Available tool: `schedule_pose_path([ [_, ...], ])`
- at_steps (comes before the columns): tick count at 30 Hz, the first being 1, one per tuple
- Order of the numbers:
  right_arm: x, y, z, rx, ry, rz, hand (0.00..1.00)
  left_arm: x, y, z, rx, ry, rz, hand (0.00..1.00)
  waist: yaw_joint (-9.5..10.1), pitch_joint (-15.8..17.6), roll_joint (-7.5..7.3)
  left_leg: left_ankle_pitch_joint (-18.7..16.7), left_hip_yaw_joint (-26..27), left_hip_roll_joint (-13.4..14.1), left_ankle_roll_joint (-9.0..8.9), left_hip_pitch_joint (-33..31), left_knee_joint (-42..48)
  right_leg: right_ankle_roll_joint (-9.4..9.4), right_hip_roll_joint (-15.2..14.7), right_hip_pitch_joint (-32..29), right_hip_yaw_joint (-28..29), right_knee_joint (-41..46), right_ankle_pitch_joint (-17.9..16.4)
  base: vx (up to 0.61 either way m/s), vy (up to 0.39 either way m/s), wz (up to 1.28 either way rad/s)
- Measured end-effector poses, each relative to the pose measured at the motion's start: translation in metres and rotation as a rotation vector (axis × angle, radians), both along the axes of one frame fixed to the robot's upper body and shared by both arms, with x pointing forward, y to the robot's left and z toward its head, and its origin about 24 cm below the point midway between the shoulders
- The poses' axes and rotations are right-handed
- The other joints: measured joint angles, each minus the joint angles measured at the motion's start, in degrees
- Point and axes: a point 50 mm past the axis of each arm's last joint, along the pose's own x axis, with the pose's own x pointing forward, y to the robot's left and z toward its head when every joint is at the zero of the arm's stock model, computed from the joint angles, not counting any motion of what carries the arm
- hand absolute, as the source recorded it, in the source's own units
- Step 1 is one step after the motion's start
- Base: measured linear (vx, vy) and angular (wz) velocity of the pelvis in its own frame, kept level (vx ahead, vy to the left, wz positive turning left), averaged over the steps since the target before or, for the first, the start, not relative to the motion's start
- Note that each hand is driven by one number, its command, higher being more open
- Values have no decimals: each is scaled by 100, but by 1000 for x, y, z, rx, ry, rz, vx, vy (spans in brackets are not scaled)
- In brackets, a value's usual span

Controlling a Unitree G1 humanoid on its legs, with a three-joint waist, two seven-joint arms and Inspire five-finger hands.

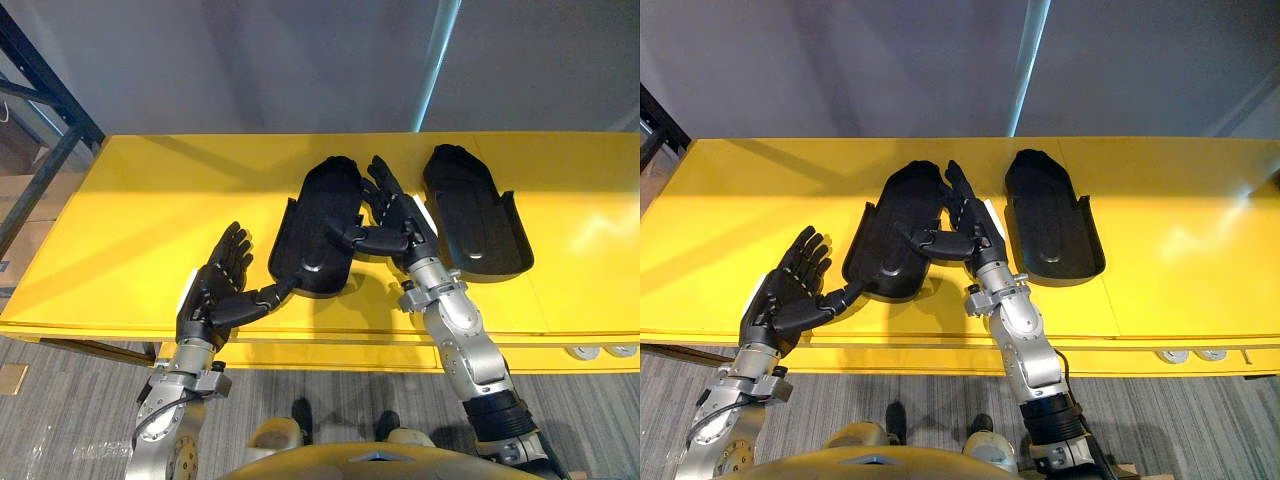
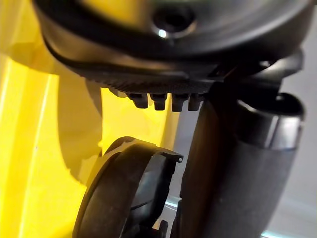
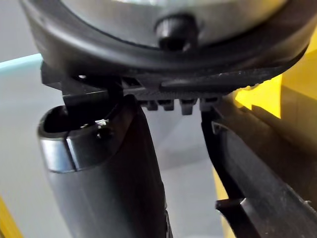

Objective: Walk over and take three plastic housings, then place them on the shelf

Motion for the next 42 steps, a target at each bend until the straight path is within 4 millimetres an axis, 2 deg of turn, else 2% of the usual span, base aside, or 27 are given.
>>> schedule_pose_path([
  [9, -2, 7, -1, -2, 5, 29, 100, -1, -2, -1, -14, 2, -15, 100, 7, -16, 26, 1, 0, 0, 0, -1, 1, 0, -1, -1, -2, 0, 0, 0, 0, 0],
  [17, -2, 11, -4, -6, 15, 45, 100, -5, -16, -8, -158, 12, -108, 100, 4, -50, 78, 3, 1, 0, 1, 1, 0, 0, -2, 0, -3, 4, 0, 0, 0, 0],
  [21, 4, 13, -9, -19, 39, 49, 100, -6, -19, -12, -220, 15, -134, 100, -10, -103, 156, 5, 15, 1, 2, 17, -2, 0, -2, 2, 1, 12, 0, -1, 2, -1],
  [28, 7, 12, -11, -27, 47, 44, 100, -7, -20, -12, -238, 7, -171, 100, -7, -107, 160, 12, 25, 5, 1, 34, -7, -1, -1, 8, 6, 19, 1, 0, 0, 0],
  [42, 26, 17, -11, -98, 49, 72, 100, -9, -20, -16, -226, 26, -191, 100, 49, -166, 212, 34, -16, 4, -1, 59, -12, -1, -2, 51, -20, 21, 1, 0, 0, 1],
])
